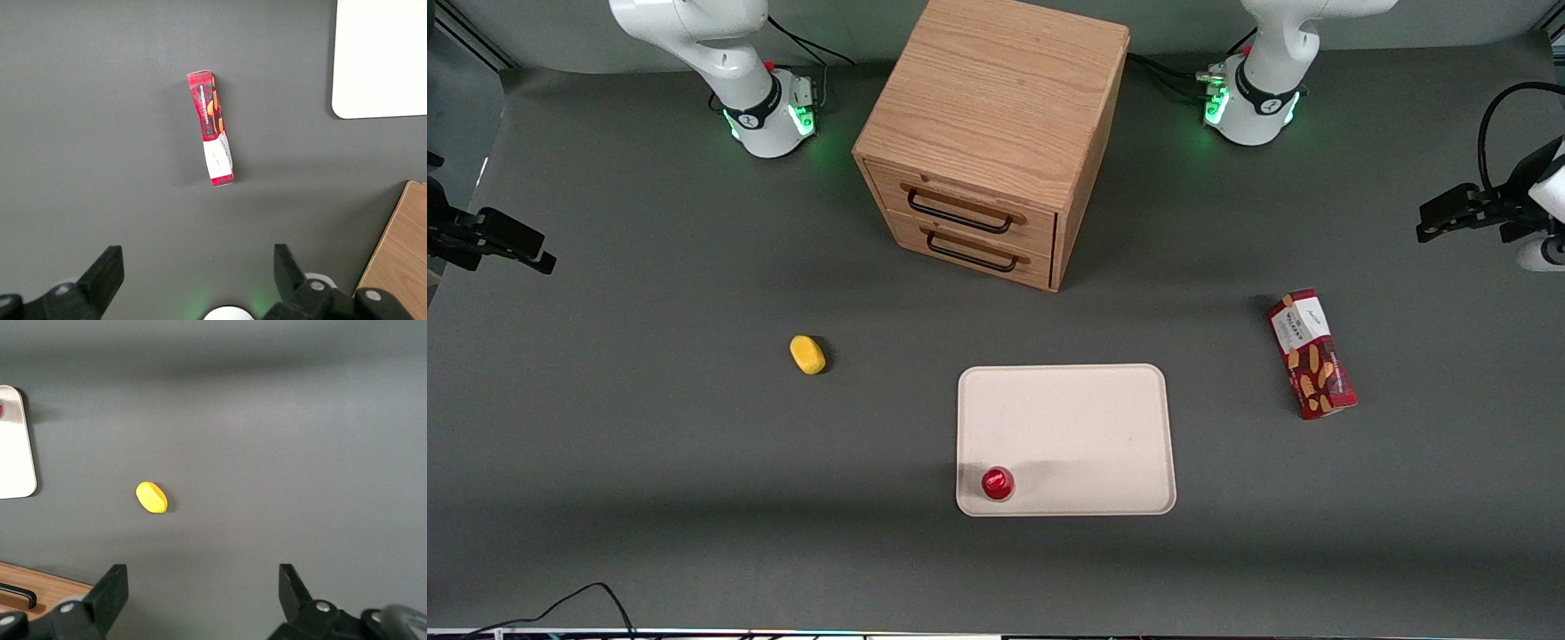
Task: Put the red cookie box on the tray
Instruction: 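Move the open left gripper down over the red shortbread box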
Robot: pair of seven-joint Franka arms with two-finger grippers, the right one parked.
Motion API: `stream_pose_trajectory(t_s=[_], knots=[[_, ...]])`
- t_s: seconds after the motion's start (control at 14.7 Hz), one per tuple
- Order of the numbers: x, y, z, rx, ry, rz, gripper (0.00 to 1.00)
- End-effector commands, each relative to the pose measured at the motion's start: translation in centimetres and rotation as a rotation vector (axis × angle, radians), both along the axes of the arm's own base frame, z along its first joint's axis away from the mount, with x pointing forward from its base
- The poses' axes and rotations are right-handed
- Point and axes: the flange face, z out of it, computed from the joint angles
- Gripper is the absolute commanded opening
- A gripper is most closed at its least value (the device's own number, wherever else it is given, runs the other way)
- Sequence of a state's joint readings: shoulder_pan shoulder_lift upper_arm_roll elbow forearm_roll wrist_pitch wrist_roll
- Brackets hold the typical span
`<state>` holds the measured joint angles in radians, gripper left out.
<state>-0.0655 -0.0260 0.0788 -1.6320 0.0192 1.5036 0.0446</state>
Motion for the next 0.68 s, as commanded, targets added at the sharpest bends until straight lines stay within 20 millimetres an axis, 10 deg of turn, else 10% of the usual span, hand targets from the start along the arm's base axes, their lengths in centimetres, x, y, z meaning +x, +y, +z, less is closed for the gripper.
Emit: stream_pose_trajectory(t_s=[0.0, 0.27, 0.61], knots=[[0.1, -0.1, 0.6, 0.017, 0.028, -0.004, 1.00], [0.4, 0.2, -0.5, 0.015, 0.053, -0.019, 1.00], [1.0, 0.9, -13.1, 0.024, 0.078, 0.054, 1.00]])
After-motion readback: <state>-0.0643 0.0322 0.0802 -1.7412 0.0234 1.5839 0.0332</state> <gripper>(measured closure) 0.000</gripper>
